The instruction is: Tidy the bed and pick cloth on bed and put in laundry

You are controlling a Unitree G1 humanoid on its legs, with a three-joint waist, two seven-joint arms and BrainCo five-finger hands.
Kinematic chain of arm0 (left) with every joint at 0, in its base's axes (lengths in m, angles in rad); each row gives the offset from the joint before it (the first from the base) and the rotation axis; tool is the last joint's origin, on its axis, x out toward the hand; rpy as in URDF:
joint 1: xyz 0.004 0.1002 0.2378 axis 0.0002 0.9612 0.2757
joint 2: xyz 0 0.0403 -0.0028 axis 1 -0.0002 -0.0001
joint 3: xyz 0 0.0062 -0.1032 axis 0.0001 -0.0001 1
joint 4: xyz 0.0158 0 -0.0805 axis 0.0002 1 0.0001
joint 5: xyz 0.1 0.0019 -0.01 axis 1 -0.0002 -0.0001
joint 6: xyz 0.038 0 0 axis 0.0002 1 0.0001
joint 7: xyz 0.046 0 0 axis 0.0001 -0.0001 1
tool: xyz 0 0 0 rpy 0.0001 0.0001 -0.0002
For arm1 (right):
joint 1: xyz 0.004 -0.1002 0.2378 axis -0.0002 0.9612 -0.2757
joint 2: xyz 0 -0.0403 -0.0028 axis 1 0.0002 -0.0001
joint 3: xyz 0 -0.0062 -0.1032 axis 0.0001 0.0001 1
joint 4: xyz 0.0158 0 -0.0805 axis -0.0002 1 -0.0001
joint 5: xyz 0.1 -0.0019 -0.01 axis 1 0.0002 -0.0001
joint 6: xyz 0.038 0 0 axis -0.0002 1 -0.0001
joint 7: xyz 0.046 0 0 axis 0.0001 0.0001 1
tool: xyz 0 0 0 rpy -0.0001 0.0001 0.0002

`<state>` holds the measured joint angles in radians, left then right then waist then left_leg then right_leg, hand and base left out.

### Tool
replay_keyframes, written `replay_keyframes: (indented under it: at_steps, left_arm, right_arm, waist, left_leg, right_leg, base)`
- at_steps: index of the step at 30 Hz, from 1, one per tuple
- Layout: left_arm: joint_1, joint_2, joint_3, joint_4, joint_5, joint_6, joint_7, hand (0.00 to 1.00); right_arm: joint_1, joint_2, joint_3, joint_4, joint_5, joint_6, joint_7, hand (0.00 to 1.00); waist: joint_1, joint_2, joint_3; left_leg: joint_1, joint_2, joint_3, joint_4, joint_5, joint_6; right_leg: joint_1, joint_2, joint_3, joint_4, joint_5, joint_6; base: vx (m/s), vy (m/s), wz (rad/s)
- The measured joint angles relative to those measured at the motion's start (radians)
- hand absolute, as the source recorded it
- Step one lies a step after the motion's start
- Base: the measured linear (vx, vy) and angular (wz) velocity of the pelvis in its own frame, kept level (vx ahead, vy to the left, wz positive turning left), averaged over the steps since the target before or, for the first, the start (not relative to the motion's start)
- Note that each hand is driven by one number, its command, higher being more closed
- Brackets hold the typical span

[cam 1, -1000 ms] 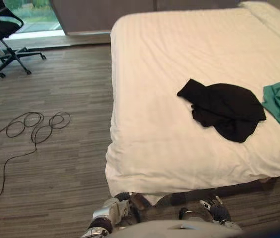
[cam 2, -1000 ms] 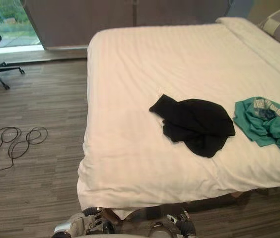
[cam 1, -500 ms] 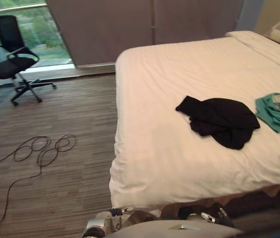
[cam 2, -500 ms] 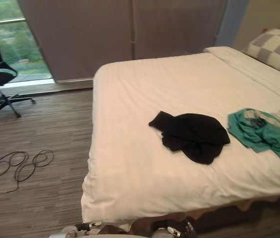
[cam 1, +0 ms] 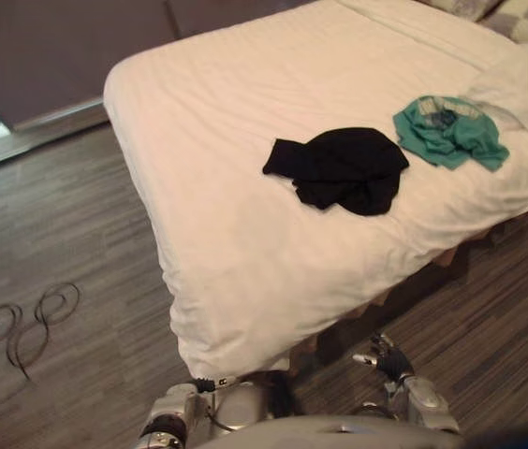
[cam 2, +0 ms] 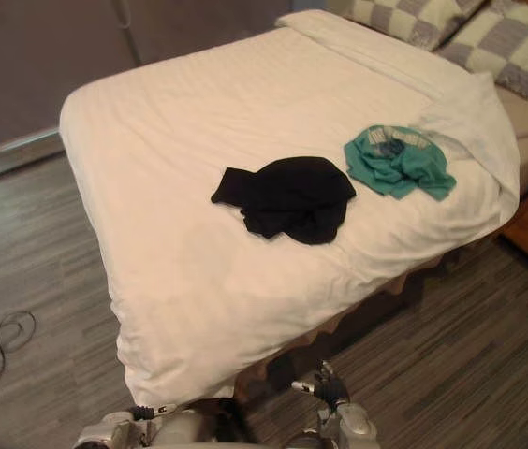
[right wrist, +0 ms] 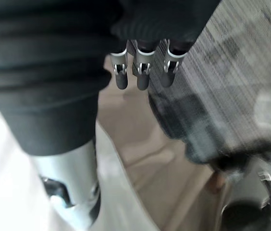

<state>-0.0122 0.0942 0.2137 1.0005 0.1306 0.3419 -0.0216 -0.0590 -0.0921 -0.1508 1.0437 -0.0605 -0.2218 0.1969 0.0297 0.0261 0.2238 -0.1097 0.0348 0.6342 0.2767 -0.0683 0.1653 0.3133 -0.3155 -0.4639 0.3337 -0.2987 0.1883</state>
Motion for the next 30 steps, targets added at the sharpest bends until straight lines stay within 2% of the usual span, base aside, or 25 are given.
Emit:
replay_keyframes:
  at_steps: [1, 2, 3, 4, 5, 6, 8, 10, 11, 12, 13, 14, 15, 16, 17, 18, 19, 21, 24, 25, 26, 27, 28, 29, 30]
  left_arm:
    - [0.008, -0.001, -0.004, 0.008, -0.001, 0.0, 0.007, 0.0]
    - [0.024, -0.009, -0.009, 0.01, 0.001, -0.001, 0.006, 0.0]
    - [0.051, -0.016, -0.015, 0.017, 0.003, -0.01, 0.006, 0.0]
    - [0.076, -0.026, -0.016, 0.029, 0.004, -0.022, 0.006, 0.0]
    - [0.123, -0.037, -0.018, 0.043, 0.01, -0.037, 0.006, 0.0]
    - [0.137, -0.044, -0.018, 0.043, 0.011, -0.045, 0.006, 0.0]
    - [0.213, -0.053, -0.05, 0.045, 0.019, -0.075, 0.009, 0.0]
    - [0.229, -0.052, -0.055, 0.045, 0.021, -0.091, 0.02, 0.0]
    - [0.235, -0.049, -0.054, 0.042, 0.04, -0.111, 0.028, 0.0]
    - [0.229, -0.048, -0.055, 0.035, 0.082, -0.132, 0.032, 0.0]
    - [0.224, -0.042, -0.057, 0.033, 0.092, -0.135, 0.032, 0.0]
    - [0.197, -0.027, -0.054, 0.03, 0.13, -0.136, 0.032, 0.0]
    - [0.197, -0.029, -0.055, 0.03, 0.151, -0.134, 0.03, 0.0]
    - [0.2, -0.028, -0.061, 0.034, 0.171, -0.135, 0.029, 0.0]
    - [0.181, -0.011, -0.082, 0.036, 0.186, -0.126, 0.032, 0.0]
    - [0.162, 0.035, -0.156, 0.036, 0.196, -0.126, 0.018, 0.0]
    - [0.157, 0.04, -0.166, 0.036, 0.195, -0.126, 0.017, 0.0]
    - [0.119, 0.053, -0.214, 0.043, 0.194, -0.101, 0.009, 0.0]
    - [0.106, 0.081, -0.253, 0.044, 0.184, -0.095, -0.018, 0.0]
    - [0.106, 0.09, -0.256, 0.047, 0.172, -0.109, -0.029, 0.0]
    - [0.099, 0.106, -0.251, 0.047, 0.163, -0.124, -0.037, 0.0]
    - [0.101, 0.102, -0.248, 0.047, 0.162, -0.136, -0.038, 0.0]
    - [0.117, 0.074, -0.238, 0.046, 0.159, -0.154, -0.034, 0.0]
    - [0.141, 0.075, -0.201, 0.047, 0.147, -0.171, -0.027, 0.0]
    - [0.151, 0.075, -0.193, 0.046, 0.14, -0.171, -0.022, 0.0]
  right_arm:
    - [-0.022, -0.014, 0.003, 0.0, 0.001, 0.015, 0.003, 0.0]
    - [-0.023, -0.022, 0.005, -0.002, 0.003, 0.023, 0.003, 0.0]
    - [-0.02, -0.035, 0.01, 0.003, 0.01, 0.034, 0.004, 0.0]
    - [-0.013, -0.046, 0.016, 0.008, 0.017, 0.044, 0.004, 0.0]
    - [-0.007, -0.065, 0.021, 0.024, 0.019, 0.058, 0.004, 0.0]
    - [-0.006, -0.076, 0.023, 0.034, 0.019, 0.061, 0.004, 0.0]
    - [0.006, -0.092, 0.014, 0.057, 0.019, 0.063, 0.0, 0.0]
    - [0.028, -0.091, 0.012, 0.057, 0.023, 0.062, -0.004, 0.0]
    - [0.044, -0.088, 0.008, 0.057, 0.051, 0.062, -0.005, 0.0]
    - [0.051, -0.078, 0.005, 0.056, 0.091, 0.058, -0.008, 0.0]
    - [0.054, -0.074, 0.007, 0.056, 0.095, 0.054, -0.007, 0.0]
    - [0.076, -0.054, 0.008, 0.053, 0.112, 0.036, -0.006, 0.0]
    - [0.084, -0.054, 0.002, 0.04, 0.141, 0.019, -0.009, 0.0]
    - [0.086, -0.052, -0.001, 0.03, 0.149, 0.016, -0.016, 0.0]
    - [0.098, -0.044, -0.011, 0.017, 0.157, 0.014, -0.026, 0.0]
    - [0.108, -0.033, -0.024, 0.012, 0.159, 0.0, -0.026, 0.0]
    - [0.11, -0.031, -0.029, 0.012, 0.158, -0.004, -0.026, 0.0]
    - [0.116, -0.022, -0.048, 0.015, 0.173, -0.026, -0.029, 0.0]
    - [0.124, 0.006, -0.092, 0.02, 0.177, -0.044, -0.033, 0.0]
    - [0.138, 0.014, -0.116, 0.017, 0.173, -0.047, -0.038, 0.0]
    - [0.166, 0.019, -0.127, 0.013, 0.163, -0.044, -0.046, 0.0]
    - [0.18, 0.02, -0.136, 0.011, 0.156, -0.043, -0.047, 0.0]
    - [0.197, 0.019, -0.16, -0.004, 0.155, -0.041, -0.049, 0.0]
    - [0.206, 0.019, -0.155, -0.015, 0.142, -0.035, -0.05, 0.0]
    - [0.214, 0.025, -0.152, -0.019, 0.128, -0.029, -0.049, 0.0]
  waist:
    - [0.014, 0.017, 0.017]
    - [0.018, 0.033, 0.026]
    - [0.017, 0.047, 0.039]
    - [0.016, 0.062, 0.049]
    - [0.017, 0.077, 0.046]
    - [0.015, 0.082, 0.046]
    - [0.024, 0.082, 0.043]
    - [0.037, 0.084, 0.041]
    - [0.041, 0.1, 0.034]
    - [0.03, 0.074, 0.019]
    - [0.023, 0.067, 0.014]
    - [0.006, 0.056, -0.002]
    - [0.008, 0.084, -0.007]
    - [0.01, 0.09, -0.013]
    - [-0.016, 0.063, -0.021]
    - [-0.047, 0.043, -0.036]
    - [-0.051, 0.043, -0.036]
    - [-0.063, 0.041, -0.043]
    - [-0.077, 0.009, -0.039]
    - [-0.093, -0.011, -0.029]
    - [-0.092, -0.027, -0.024]
    - [-0.086, -0.025, -0.025]
    - [-0.071, 0.002, -0.036]
    - [-0.047, 0.001, -0.034]
    - [-0.051, -0.012, -0.039]
  left_leg:
    - [-0.008, 0.031, 0.031, 0.04, -0.01, -0.008]
    - [-0.013, 0.062, 0.014, 0.087, -0.016, -0.018]
    - [-0.014, 0.09, -0.058, 0.136, -0.018, -0.038]
    - [-0.015, 0.094, -0.152, 0.168, -0.007, -0.069]
    - [-0.017, 0.086, -0.312, 0.176, 0.023, -0.124]
    - [-0.023, 0.087, -0.36, 0.18, 0.026, -0.131]
    - [-0.077, 0.085, -0.472, 0.345, -0.041, -0.16]
    - [-0.099, 0.086, -0.505, 0.471, -0.103, -0.174]
    - [-0.141, 0.087, -0.553, 0.519, -0.112, -0.19]
    - [-0.133, 0.061, -0.598, 0.445, -0.11, -0.221]
    - [-0.129, 0.054, -0.604, 0.413, -0.111, -0.233]
    - [-0.116, 0.05, -0.645, 0.436, -0.178, -0.29]
    - [-0.083, 0.073, -0.684, 0.49, -0.24, -0.3]
    - [-0.054, 0.076, -0.685, 0.442, -0.269, -0.295]
    - [0.0, 0.053, -0.672, 0.335, -0.282, -0.289]
    - [0.043, 0.033, -0.668, 0.224, -0.265, -0.261]
    - [0.048, 0.033, -0.667, 0.209, -0.263, -0.257]
    - [0.076, 0.035, -0.662, 0.121, -0.248, -0.234]
    - [0.1, 0.009, -0.637, 0.022, -0.182, -0.221]
    - [0.114, 0.003, -0.634, -0.006, -0.163, -0.223]
    - [0.132, -0.008, -0.63, -0.014, -0.159, -0.225]
    - [0.138, -0.017, -0.63, -0.012, -0.161, -0.221]
    - [0.152, -0.008, -0.613, -0.044, -0.171, -0.161]
    - [0.176, 0.018, -0.539, -0.069, -0.152, -0.152]
    - [0.184, 0.023, -0.53, -0.07, -0.15, -0.153]
  right_leg:
    - [0.024, 0.027, -0.001, -0.101, -0.01, 0.011]
    - [0.044, 0.046, 0.01, -0.151, -0.009, 0.01]
    - [0.064, 0.067, 0.04, -0.172, -0.008, 0.002]
    - [0.066, 0.077, 0.075, -0.158, -0.008, -0.008]
    - [0.024, 0.073, 0.152, -0.105, -0.03, -0.037]
    - [-0.005, 0.073, 0.183, -0.081, -0.039, -0.048]
    - [-0.153, 0.088, 0.307, 0.002, -0.047, -0.087]
    - [-0.229, 0.113, 0.381, 0.04, -0.042, -0.095]
    - [-0.277, 0.143, 0.414, 0.067, -0.042, -0.095]
    - [-0.315, 0.144, 0.453, 0.052, -0.025, -0.11]
    - [-0.321, 0.144, 0.457, 0.038, -0.012, -0.114]
    - [-0.345, 0.137, 0.452, -0.007, 0.054, -0.078]
    - [-0.358, 0.171, 0.465, 0.006, 0.082, -0.069]
    - [-0.378, 0.179, 0.473, 0.022, 0.086, -0.065]
    - [-0.393, 0.166, 0.474, 0.037, 0.098, -0.056]
    - [-0.419, 0.148, 0.453, 0.038, 0.127, -0.062]
    - [-0.418, 0.147, 0.447, 0.032, 0.138, -0.065]
    - [-0.406, 0.146, 0.412, -0.049, 0.205, -0.06]
    - [-0.415, 0.131, 0.409, -0.113, 0.245, -0.063]
    - [-0.419, 0.127, 0.407, -0.114, 0.247, -0.072]
    - [-0.419, 0.122, 0.396, -0.128, 0.23, -0.088]
    - [-0.413, 0.121, 0.381, -0.141, 0.214, -0.099]
    - [-0.417, 0.128, 0.33, -0.124, 0.182, -0.127]
    - [-0.476, 0.1, 0.297, 0.045, 0.165, -0.153]
    - [-0.492, 0.088, 0.284, 0.14, 0.16, -0.16]
  base:
    - [-0.23, -0.051, -0.99]
    - [-0.23, -0.153, -1.11]
    - [-0.17, -0.284, -0.91]
    - [-0.16, -0.4, -1.16]
    - [-0.17, -0.306, -1.11]
    - [-0.2, -0.174, -1.38]
    - [-0.19, 0.006, -1.44]
    - [-0.12, 0.062, -1.17]
    - [-0.1, 0.029, -1.01]
    - [-0.07, -0.005, -0.61]
    - [0.12, -0.026, -0.42]
    - [0.41, -0.052, -0.6]
    - [0.48, -0.037, -0.77]
    - [0.44, -0.019, -0.73]
    - [0.3, -0.015, -0.31]
    - [0.24, -0.029, -0.15]
    - [0.22, -0.056, -0.12]
    - [0.16, -0.076, -0.33]
    - [0.15, -0.129, -0.37]
    - [0.12, -0.126, -0.1]
    - [0.08, -0.099, -0.17]
    - [0.01, -0.004, -0.55]
    - [-0.03, 0.014, -1.11]
    - [-0.01, -0.012, -1.12]
    - [-0.03, -0.1, -0.9]
